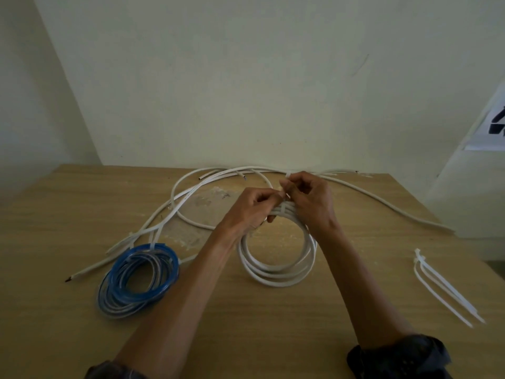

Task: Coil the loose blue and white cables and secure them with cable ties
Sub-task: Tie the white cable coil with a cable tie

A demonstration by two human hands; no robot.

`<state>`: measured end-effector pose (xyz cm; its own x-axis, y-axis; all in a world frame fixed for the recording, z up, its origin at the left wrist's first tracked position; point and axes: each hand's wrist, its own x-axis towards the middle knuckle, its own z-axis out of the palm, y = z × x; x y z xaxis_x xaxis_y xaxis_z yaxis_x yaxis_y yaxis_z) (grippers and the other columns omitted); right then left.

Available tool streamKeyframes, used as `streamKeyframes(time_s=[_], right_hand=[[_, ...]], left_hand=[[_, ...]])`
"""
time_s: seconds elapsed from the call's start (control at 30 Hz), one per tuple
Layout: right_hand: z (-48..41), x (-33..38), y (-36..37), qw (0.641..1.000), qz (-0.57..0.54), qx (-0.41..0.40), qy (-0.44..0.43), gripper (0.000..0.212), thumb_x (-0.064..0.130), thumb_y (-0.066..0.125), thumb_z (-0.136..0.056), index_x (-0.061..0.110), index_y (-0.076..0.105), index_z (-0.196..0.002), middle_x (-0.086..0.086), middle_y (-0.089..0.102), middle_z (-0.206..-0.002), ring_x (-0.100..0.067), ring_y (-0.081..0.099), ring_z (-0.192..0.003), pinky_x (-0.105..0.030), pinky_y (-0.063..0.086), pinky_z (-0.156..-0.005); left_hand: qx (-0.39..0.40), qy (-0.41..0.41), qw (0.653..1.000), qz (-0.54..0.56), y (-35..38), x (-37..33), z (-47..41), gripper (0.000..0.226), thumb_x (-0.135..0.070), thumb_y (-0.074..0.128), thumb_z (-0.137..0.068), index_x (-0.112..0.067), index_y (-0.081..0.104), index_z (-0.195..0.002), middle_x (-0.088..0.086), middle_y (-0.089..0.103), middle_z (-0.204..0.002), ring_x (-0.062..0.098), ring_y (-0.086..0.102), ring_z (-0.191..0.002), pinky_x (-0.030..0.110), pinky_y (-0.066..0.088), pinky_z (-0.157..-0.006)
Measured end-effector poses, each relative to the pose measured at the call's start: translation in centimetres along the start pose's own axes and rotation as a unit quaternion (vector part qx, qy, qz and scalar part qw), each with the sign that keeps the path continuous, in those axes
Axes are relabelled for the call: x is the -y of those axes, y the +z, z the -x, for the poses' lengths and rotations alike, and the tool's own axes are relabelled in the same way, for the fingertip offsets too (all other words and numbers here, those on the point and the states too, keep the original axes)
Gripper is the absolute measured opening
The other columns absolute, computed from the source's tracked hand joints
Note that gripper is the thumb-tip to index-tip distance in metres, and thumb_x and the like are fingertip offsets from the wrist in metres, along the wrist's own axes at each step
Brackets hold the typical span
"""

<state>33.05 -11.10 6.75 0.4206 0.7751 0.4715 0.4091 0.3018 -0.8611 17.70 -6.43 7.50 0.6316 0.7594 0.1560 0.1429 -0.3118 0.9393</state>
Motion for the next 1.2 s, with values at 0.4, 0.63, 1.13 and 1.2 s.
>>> streamKeyframes(time_s=[0.4, 0.63, 1.13, 1.2], right_hand=[[-0.3, 0.1, 1.8, 0.997, -0.045, 0.018, 0.056, 0.024, 0.026, 0.068, -0.097, 0.009, 0.075, -0.082, 0.001, 0.066, -0.062, -0.009, 0.056, -0.053, -0.027, 0.047, -0.054], [3.4, 0.4, 5.6, 0.985, 0.064, 0.163, 0.003, 0.039, 0.044, 0.045, -0.105, 0.013, 0.068, -0.098, 0.004, 0.066, -0.065, -0.002, 0.059, -0.055, -0.018, 0.044, -0.055], [7.6, 3.7, 19.3, 0.954, 0.065, 0.261, 0.135, 0.043, 0.04, 0.038, -0.109, 0.013, 0.057, -0.08, -0.003, 0.052, -0.065, -0.025, 0.057, -0.062, -0.055, 0.056, -0.07], [7.2, 4.3, 18.7, 0.947, 0.055, 0.278, 0.153, 0.041, 0.038, 0.04, -0.109, 0.013, 0.055, -0.08, -0.005, 0.053, -0.07, -0.021, 0.054, -0.058, -0.048, 0.054, -0.061]], left_hand=[[0.028, -0.031, 0.997, 0.065, -1.5, 0.4, 0.9, 0.035, -0.037, 0.051, -0.105, -0.01, 0.072, -0.109, -0.009, 0.046, -0.05, 0.003, 0.033, -0.037, 0.018, 0.025, -0.038], [0.031, -0.134, 0.987, 0.082, -8.3, 2.1, 1.7, 0.044, -0.044, 0.055, -0.1, -0.004, 0.066, -0.113, 0.001, 0.049, -0.059, 0.005, 0.027, -0.039, 0.015, 0.02, -0.037], [-0.126, -0.18, 0.958, -0.185, -18.2, 6.2, 8.8, 0.042, -0.05, 0.068, -0.091, -0.009, 0.076, -0.088, 0.003, 0.074, -0.068, 0.014, 0.06, -0.056, 0.025, 0.048, -0.05], [-0.116, -0.19, 0.962, -0.16, -18.1, 6.0, 9.0, 0.042, -0.048, 0.067, -0.092, -0.007, 0.076, -0.09, 0.0, 0.071, -0.064, 0.014, 0.055, -0.054, 0.025, 0.045, -0.049]])
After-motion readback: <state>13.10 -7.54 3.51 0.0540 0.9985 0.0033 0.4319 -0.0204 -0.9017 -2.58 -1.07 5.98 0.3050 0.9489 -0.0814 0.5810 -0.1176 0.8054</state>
